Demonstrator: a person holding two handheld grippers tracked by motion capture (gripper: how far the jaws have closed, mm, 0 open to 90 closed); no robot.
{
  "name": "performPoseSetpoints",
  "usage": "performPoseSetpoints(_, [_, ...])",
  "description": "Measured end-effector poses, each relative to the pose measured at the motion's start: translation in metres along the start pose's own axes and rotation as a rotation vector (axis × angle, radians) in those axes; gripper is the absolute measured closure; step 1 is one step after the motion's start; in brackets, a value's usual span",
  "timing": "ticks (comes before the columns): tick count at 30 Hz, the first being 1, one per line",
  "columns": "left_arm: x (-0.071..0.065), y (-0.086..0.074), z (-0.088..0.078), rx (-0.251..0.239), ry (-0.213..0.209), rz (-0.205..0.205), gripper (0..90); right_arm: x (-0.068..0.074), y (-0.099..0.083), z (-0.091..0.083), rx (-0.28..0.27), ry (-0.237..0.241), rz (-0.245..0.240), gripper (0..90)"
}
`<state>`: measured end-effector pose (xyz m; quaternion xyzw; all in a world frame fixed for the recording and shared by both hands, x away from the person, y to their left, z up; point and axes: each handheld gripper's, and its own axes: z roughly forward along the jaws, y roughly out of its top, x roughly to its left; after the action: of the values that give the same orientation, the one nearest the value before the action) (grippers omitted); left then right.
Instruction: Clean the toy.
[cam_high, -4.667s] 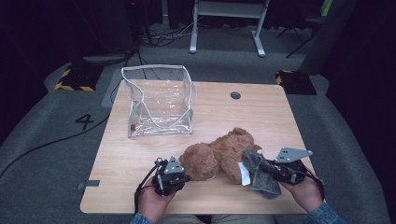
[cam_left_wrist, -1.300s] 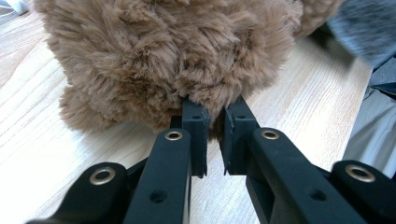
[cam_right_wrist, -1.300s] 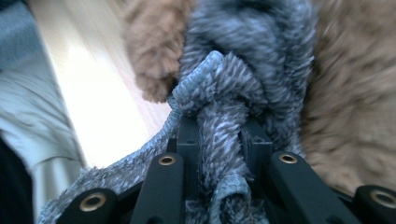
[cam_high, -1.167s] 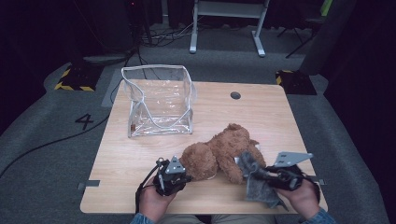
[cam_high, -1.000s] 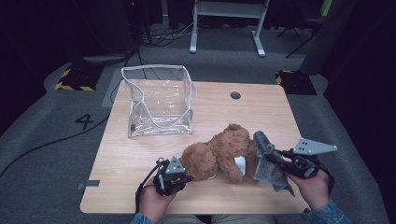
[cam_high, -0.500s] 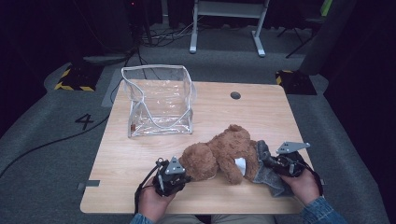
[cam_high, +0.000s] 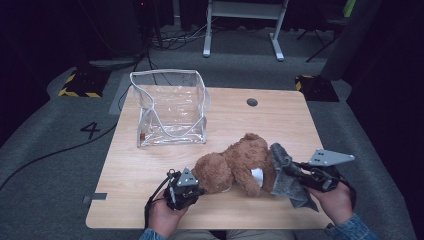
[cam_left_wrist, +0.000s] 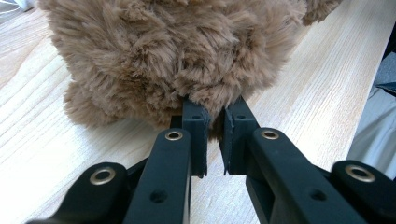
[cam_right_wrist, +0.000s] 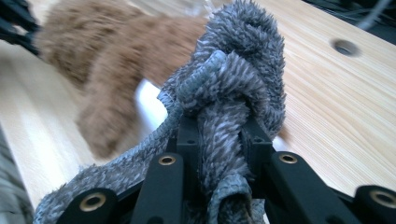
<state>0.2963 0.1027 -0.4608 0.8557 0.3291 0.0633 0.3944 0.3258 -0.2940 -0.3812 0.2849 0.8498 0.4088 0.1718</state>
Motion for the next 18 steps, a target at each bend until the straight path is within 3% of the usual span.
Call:
performPoseSetpoints(3, [0.000, -0.001, 0.000, 0.003, -0.009, -0.007, 82.1, 0.009, 0.003, 0.020, 0.029, 0.038, -0.020, 75.3])
performPoseSetpoints(7, [0.000, 0.000, 0.000, 0.001, -0.012, -0.002, 82.0, 0.013, -0.009, 0.041, 0.105, 0.084, -0.016, 75.4])
performPoseSetpoints(13, [-0.001, 0.001, 0.000, 0.005, -0.012, -0.003, 82.0, 0.018, -0.032, 0.048, 0.219, 0.124, -0.028, 75.6])
performPoseSetpoints(18, [-0.001, 0.001, 0.000, -0.001, -0.006, -0.008, 82.0, 0.021, -0.048, 0.048, 0.314, 0.189, -0.029, 75.5])
